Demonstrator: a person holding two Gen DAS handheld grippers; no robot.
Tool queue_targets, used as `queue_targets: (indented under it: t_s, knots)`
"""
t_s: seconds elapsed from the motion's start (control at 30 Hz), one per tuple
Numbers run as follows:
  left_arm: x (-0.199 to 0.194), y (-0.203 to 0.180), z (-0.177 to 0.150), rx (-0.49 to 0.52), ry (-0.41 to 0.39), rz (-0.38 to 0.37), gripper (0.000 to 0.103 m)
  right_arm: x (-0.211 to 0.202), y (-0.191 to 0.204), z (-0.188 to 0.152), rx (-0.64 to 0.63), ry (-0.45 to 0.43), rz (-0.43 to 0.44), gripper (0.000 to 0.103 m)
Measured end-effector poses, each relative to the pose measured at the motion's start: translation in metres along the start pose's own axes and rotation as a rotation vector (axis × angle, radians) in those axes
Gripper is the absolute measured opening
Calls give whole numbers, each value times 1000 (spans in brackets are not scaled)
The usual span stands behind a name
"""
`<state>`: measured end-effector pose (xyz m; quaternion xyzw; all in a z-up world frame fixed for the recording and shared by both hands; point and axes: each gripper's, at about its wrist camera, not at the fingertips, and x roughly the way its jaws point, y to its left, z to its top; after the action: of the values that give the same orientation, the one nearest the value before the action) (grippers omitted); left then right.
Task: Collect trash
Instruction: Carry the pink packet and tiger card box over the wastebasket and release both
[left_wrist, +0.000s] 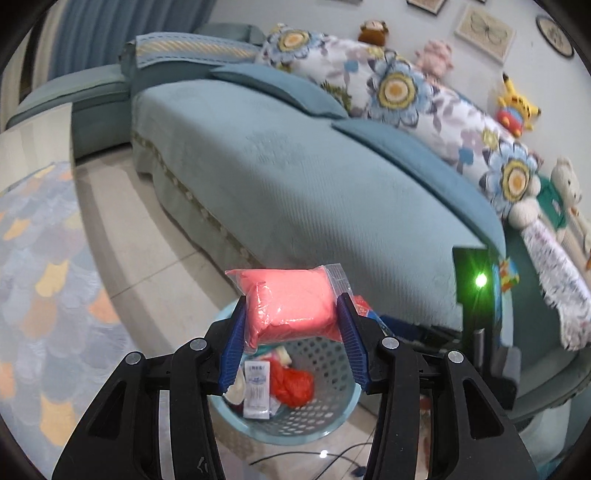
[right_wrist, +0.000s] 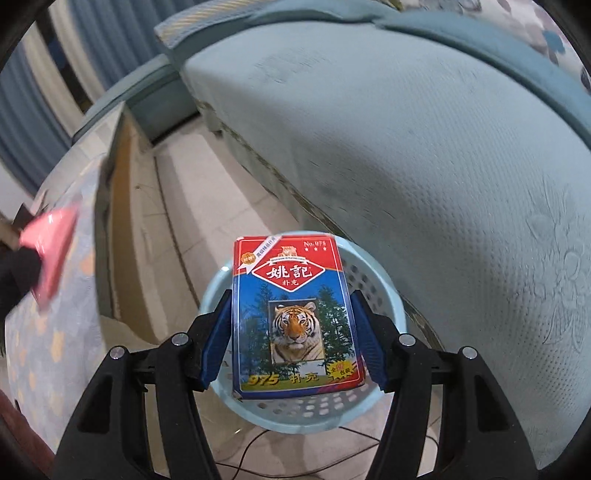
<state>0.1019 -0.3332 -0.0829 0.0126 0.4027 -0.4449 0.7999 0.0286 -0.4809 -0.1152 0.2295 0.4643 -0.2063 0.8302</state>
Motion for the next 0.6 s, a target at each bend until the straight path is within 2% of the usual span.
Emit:
queue_targets:
  t_s: [0.1,0.33,0.47,0.6]
  knots:
    - [9,0,0,-5,21,14,61,-2,-12,2,44,-8,-3,59]
    - [4,2,-3,-7,9,38,68,-12,-33,7,81,-21,39,59]
    - [-18,-2,-1,4,-36,57,70,-26,-31,8,78,-76,85,59]
    - [-52,-5,4,-6,-107,78,71,-54,-18,6,27,-181,110,59]
